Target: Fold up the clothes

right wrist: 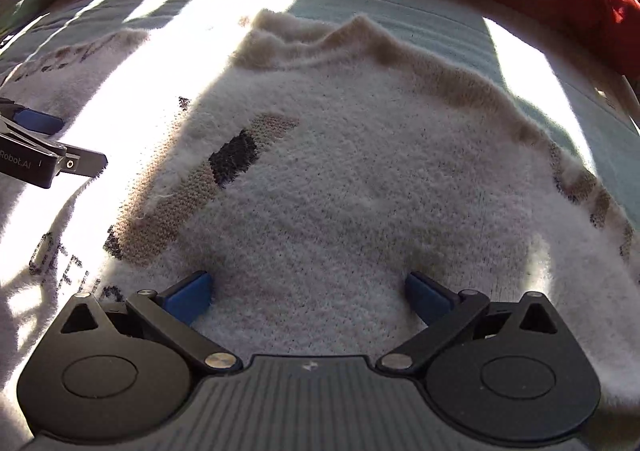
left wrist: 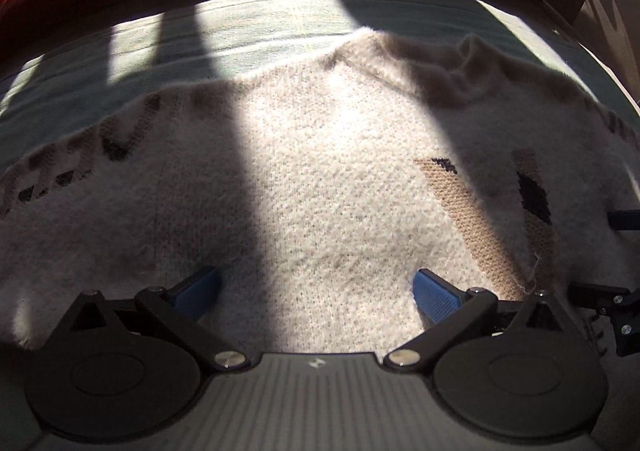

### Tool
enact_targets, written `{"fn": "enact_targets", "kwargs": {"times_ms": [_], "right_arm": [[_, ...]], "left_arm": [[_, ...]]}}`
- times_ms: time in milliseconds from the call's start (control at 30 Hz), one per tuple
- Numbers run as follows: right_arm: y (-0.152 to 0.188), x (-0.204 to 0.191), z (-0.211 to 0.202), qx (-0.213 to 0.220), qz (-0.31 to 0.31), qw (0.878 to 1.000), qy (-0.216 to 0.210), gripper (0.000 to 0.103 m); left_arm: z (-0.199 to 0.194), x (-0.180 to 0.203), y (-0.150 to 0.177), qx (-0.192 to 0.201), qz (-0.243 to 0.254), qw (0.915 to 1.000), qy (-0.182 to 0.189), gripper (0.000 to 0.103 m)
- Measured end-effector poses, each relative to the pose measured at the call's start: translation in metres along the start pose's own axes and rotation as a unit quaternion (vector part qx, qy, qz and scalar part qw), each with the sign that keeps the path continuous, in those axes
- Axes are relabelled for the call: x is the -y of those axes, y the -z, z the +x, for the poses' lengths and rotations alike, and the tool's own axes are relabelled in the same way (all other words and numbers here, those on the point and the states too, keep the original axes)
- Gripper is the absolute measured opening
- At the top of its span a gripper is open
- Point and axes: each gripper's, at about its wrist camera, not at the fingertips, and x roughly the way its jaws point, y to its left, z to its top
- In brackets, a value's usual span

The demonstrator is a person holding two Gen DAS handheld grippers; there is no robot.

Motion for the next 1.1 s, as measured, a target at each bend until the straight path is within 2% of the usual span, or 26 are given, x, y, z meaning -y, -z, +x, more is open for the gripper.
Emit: {"fn": "enact_targets", "kwargs": {"times_ms": [300, 500, 700, 833, 1000, 1100], "right_arm": [[0.014, -0.003, -0.010, 0.038, 0.015, 0.999, 0.011, 0.103], [0.045, -0.003, -0.032, 0.027, 0.034, 0.999, 0.001, 0.103], [0.074, -0.010, -0.050, 0.003, 0.014, 1.000, -0.001, 0.103], [0.057, 0.000, -0.055, 0.004, 0.048, 0.999, -0.020, 0.103], [0.010, 0.018, -0.057, 0.066, 0.069, 0.995, -0.018, 0.103], [-0.023, 0.029, -0.047, 0.089, 0.076, 0.993, -0.016, 0.103]], "left_arm": [[-0.002, 0.003, 0.007, 0.023, -0.005, 0.9997, -0.009, 0.103], [-0.009, 0.001, 0.016, 0.022, -0.007, 0.9997, -0.005, 0.103], [-0.008, 0.001, 0.019, 0.023, -0.010, 0.9996, -0.009, 0.103], [-0.006, 0.003, 0.014, 0.015, -0.012, 0.9997, -0.016, 0.103], [-0.013, 0.009, 0.008, 0.020, -0.005, 0.9993, -0.030, 0.103], [-0.017, 0.011, 0.000, 0.028, -0.002, 0.9992, -0.030, 0.103]]}}
